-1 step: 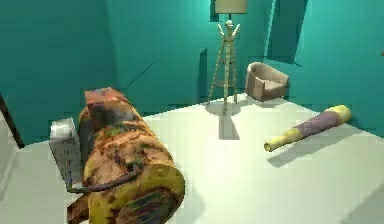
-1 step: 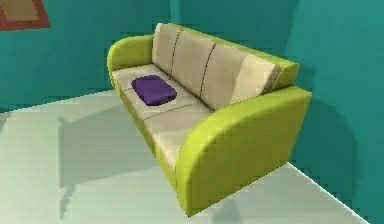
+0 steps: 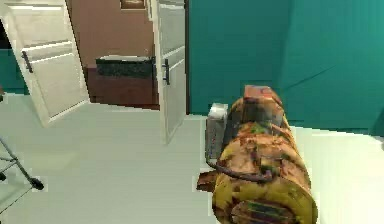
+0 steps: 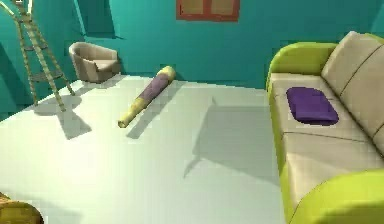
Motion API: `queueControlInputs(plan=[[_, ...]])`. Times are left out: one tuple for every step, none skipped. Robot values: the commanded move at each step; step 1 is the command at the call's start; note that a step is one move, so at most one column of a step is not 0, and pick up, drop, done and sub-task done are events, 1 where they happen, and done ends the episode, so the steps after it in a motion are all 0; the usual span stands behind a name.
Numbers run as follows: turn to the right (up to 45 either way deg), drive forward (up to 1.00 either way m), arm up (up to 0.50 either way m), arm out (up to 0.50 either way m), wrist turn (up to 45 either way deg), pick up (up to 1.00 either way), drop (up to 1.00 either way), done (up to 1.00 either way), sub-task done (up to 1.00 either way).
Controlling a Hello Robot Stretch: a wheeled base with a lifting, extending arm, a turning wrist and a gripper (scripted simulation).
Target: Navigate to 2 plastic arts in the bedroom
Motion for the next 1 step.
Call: queueControlInputs(plan=[[-30.0,0.00,0.00,0.00,0.0,0.00,0.00,0.00,0.00]])
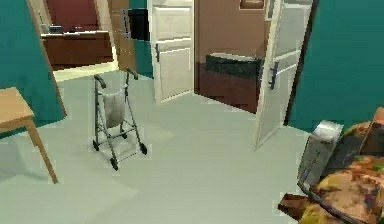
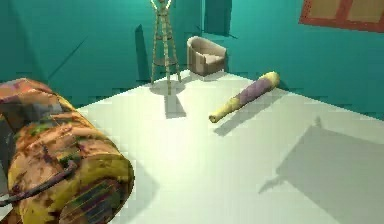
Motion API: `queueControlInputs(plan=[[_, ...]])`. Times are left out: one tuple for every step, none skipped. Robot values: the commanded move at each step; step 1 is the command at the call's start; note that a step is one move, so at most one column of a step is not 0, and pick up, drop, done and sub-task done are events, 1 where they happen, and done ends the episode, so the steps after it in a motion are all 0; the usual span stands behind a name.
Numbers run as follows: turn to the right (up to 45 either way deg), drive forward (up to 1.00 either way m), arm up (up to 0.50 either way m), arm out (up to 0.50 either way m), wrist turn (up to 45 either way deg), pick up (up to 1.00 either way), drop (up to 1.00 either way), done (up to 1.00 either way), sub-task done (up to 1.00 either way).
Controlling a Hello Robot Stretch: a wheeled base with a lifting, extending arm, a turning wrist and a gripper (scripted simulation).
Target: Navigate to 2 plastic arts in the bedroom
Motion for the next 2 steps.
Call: queueControlInputs(plan=[[-3.0,0.00,0.00,0.00,0.0,0.00,0.00,0.00,0.00],[0.0,1.00,0.00,0.00,0.0,0.00,0.00,0.00,0.00]])
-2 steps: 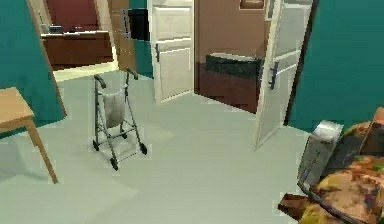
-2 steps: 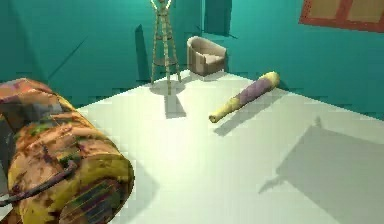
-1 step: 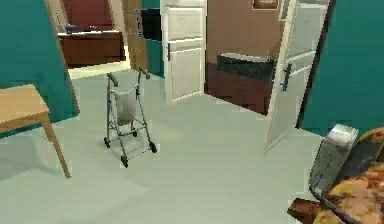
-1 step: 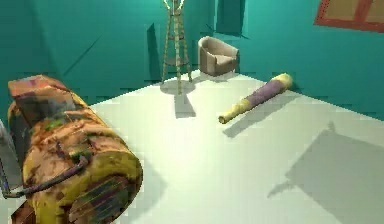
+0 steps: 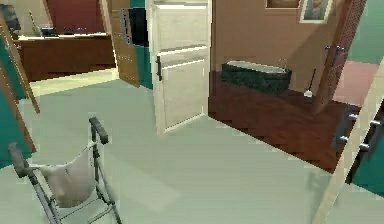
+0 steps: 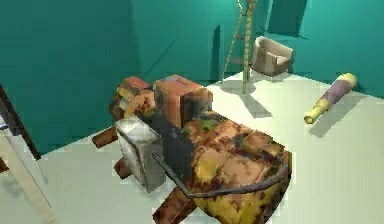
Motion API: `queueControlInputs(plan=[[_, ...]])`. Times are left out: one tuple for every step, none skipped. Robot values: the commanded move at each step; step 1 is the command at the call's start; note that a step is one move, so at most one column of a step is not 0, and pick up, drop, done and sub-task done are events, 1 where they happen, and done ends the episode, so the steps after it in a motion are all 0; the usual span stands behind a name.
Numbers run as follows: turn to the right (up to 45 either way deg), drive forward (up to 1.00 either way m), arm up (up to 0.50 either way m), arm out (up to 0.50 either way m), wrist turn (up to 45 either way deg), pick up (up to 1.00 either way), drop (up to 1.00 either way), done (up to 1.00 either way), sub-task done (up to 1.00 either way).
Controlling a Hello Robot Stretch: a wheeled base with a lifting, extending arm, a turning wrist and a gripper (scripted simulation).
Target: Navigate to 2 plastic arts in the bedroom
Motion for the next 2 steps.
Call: queueControlInputs(plan=[[0.0,0.95,0.00,0.00,0.0,0.00,0.00,0.00,0.00],[-39.0,0.00,0.00,0.00,0.0,0.00,0.00,0.00,0.00]])
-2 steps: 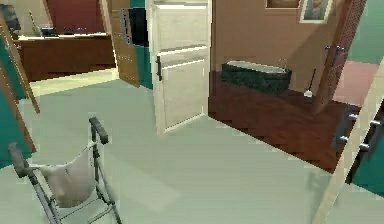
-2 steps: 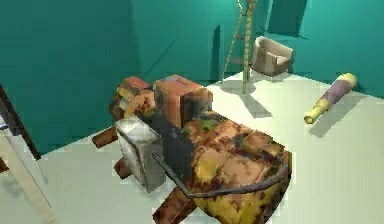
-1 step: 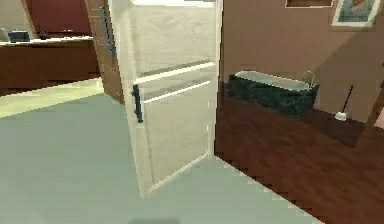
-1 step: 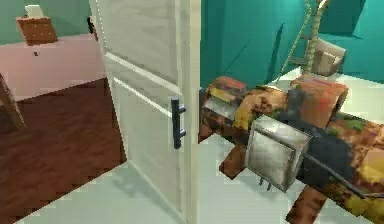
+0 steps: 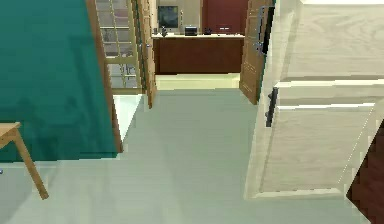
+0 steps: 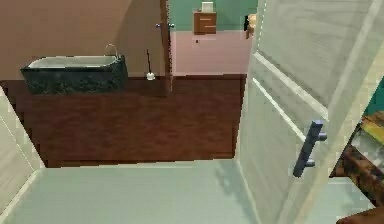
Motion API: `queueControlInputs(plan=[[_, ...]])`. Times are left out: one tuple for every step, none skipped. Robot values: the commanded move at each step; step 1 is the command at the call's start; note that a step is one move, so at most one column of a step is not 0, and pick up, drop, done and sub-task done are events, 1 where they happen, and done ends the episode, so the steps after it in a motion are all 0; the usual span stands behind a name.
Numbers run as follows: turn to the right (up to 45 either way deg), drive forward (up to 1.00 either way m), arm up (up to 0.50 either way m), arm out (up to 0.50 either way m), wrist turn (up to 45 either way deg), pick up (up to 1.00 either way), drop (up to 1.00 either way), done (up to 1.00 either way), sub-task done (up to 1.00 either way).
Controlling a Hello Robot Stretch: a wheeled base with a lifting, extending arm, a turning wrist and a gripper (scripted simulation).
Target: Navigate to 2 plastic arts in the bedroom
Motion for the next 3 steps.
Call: queueControlInputs(plan=[[0.0,0.90,0.00,0.00,0.0,0.00,0.00,0.00,0.00],[-18.0,0.00,0.00,0.00,0.0,0.00,0.00,0.00,0.00],[0.0,1.00,0.00,0.00,0.0,0.00,0.00,0.00,0.00]])
